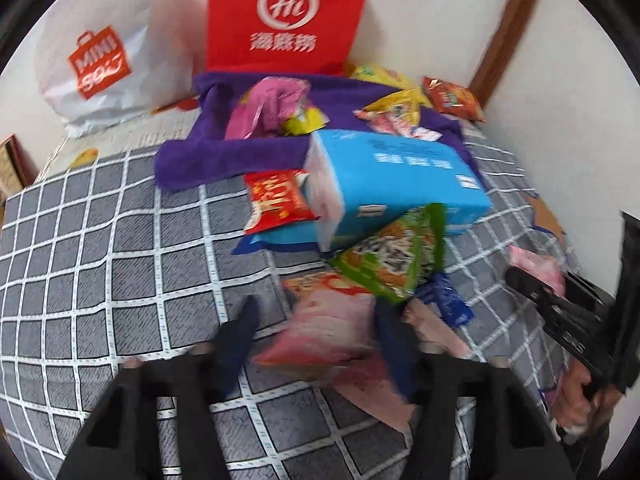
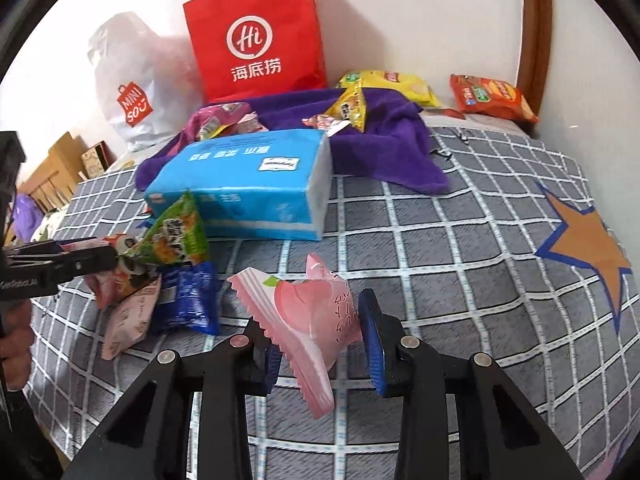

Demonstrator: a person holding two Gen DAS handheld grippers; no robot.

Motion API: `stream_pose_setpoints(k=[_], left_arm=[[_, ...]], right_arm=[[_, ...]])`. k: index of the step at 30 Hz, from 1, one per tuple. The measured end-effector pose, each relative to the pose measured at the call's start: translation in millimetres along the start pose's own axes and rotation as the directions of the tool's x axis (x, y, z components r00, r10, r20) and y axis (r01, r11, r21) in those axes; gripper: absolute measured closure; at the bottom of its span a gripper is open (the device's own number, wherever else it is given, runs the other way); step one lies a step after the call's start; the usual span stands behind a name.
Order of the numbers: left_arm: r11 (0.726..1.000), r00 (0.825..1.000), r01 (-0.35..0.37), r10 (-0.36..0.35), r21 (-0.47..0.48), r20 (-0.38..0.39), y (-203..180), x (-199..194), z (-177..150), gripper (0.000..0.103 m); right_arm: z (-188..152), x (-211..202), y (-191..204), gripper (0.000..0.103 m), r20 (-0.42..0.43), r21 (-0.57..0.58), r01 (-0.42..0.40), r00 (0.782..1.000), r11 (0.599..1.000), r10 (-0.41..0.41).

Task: Organize snacks
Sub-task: 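Grasp the light pink packet with the right tool, then grasp the pink-and-white printed snack bag with the left tool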

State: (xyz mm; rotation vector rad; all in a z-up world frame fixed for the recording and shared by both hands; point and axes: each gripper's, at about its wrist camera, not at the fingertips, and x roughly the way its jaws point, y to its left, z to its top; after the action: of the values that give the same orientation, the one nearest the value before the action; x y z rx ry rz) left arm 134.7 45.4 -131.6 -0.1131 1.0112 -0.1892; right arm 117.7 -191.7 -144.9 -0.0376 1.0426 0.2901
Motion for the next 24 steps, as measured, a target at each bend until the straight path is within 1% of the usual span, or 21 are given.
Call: stream_pose_setpoints(k=[2,4,8,11,15,17,19,22,24], left_arm=[[1.0,1.0,0.003,-0.003,-0.01,0.02,4,-9,-1,0.061],[1.0,0.998,-0.012,0.013,-0.016,0.063,10,-20,0,0.065],[0.998,0.993,-0.023,0.03,-0.058,0.116,28,-31,4,0.069],[0.997,0.993,-0.021,0.03,-0.078,0.111,37,-25,2,0.069],[0.995,0.996,0.014,-0.006,-0.098,0.085,45,-14,-6,0.069],[0.996,0.997,0.017,-0.01,-0.087,0.073,45,-9,-11,0.064],[0.997,0.997,0.024,-0.019,-0.076,0.069,44,-5,-14,0.051],[0.996,0.998,0.034,-0.029,-0.08,0.058,45,1,-13,0.045],[0.996,0.999,0.023,-0.02,-0.085,0.035,45,7,-12,0.044]], right_arm=[[0,-1,-2,0.068,0.008,-0.006,0.012,1.0,1.0,-0.012],[2,-1,-5,0.068,0.022,-0.001,0.02,1.0,1.0,-0.02],[8,2,-14,0.068,0.033,0.048,0.018,0.999,0.999,-0.02],[12,7,-16,0.068,0.025,0.074,0.015,1.0,0.997,-0.017],[10,15,-16,0.068,0.016,0.077,0.024,1.0,0.997,-0.025],[7,20,-15,0.068,0.001,0.074,0.025,1.0,0.997,-0.025],[4,23,-14,0.068,-0.001,0.064,0.027,1.0,0.998,-0.027],[1,23,-9,0.068,0.011,0.03,0.051,0.999,0.998,-0.051],[1,23,-5,0.068,0.012,0.013,0.056,0.998,0.998,-0.056]])
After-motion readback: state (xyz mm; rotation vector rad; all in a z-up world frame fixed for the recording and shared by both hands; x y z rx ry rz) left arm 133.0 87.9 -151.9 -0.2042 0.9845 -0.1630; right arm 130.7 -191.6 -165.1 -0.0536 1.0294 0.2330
